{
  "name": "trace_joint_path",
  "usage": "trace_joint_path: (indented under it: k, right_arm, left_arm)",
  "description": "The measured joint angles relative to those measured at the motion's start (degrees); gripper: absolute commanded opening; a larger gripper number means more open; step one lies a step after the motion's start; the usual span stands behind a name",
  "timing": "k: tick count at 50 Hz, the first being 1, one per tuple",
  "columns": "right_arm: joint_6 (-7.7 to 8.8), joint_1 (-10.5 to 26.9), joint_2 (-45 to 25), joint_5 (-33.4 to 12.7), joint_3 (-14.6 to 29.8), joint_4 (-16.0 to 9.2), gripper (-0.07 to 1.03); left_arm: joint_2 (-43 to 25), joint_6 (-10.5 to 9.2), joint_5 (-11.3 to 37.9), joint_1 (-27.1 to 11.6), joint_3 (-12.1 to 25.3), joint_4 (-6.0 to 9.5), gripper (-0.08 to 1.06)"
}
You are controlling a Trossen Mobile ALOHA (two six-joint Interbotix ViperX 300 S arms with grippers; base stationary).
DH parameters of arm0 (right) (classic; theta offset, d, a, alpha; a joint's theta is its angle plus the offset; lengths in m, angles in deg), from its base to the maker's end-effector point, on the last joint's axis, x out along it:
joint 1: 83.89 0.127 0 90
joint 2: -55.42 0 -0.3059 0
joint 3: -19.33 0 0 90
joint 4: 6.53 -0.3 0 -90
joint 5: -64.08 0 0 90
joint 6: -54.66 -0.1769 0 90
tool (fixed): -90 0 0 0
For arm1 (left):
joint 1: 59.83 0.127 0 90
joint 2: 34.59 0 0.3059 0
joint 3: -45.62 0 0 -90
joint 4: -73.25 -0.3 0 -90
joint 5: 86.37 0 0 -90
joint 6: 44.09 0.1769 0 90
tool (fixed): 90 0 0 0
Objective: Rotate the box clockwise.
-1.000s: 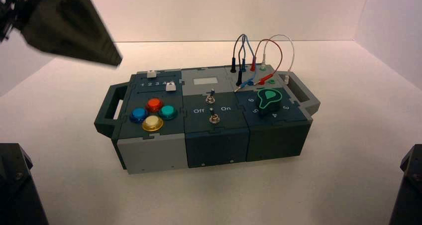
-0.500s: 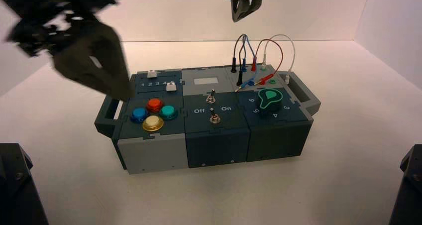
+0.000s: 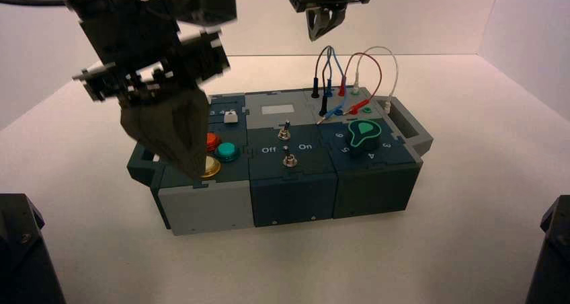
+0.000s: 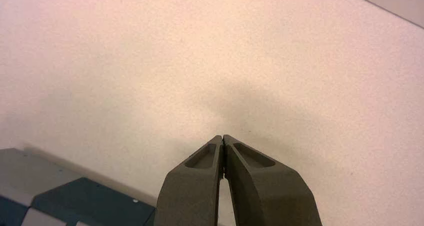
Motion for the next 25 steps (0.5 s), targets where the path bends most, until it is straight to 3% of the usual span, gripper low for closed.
trace_joint_path:
  k: [25]
  right_arm:
    - [0.35, 0.00, -5.80, -3.25, 6.24, 0.00, -0.02]
  left_arm:
    - [-11.25, 1.05, -1.41, -2.64, 0.79, -0.09, -0.03]
